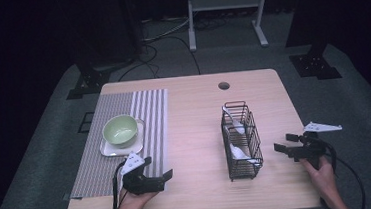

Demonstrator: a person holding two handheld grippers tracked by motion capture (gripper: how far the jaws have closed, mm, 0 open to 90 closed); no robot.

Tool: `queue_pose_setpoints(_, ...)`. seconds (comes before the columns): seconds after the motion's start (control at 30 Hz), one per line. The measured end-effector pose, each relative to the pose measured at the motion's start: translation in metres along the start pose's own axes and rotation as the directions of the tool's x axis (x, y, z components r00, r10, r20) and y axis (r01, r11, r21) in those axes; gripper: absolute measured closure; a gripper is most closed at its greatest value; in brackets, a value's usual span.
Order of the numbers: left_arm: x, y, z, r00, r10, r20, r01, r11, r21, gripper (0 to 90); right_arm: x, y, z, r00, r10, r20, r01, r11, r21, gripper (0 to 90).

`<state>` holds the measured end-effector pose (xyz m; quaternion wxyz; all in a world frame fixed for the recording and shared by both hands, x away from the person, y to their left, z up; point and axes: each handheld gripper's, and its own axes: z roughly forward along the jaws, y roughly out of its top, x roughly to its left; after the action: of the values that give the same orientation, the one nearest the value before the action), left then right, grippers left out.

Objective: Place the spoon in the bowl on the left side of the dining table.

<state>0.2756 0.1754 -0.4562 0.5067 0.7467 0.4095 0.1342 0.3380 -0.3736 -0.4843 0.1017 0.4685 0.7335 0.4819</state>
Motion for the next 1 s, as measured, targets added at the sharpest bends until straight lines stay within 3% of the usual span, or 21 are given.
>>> queue_pose_setpoints(0.23,-0.005,0.005,0.003,0.9998,0.016,0.012,-0.016,0.9998,0.012,2.0,0.000,0.000,0.000,1.0000,0.004,-0.001,-0.004,1.000,0.002,13.5)
queue_pose_setpoints(0.57,-0.014,0.013,0.010,0.9986,0.007,0.053,-0.008,0.9999,0.010,2.0,0.000,0.000,0.001,1.0000,0.003,0.006,-0.003,1.000,0.005,13.6)
queue_pose_setpoints(1.0,-0.037,0.033,0.021,0.9936,0.045,0.104,-0.045,0.9990,0.005,2.0,-0.001,0.000,0.001,1.0000,0.003,0.008,-0.004,1.000,0.005,13.6)
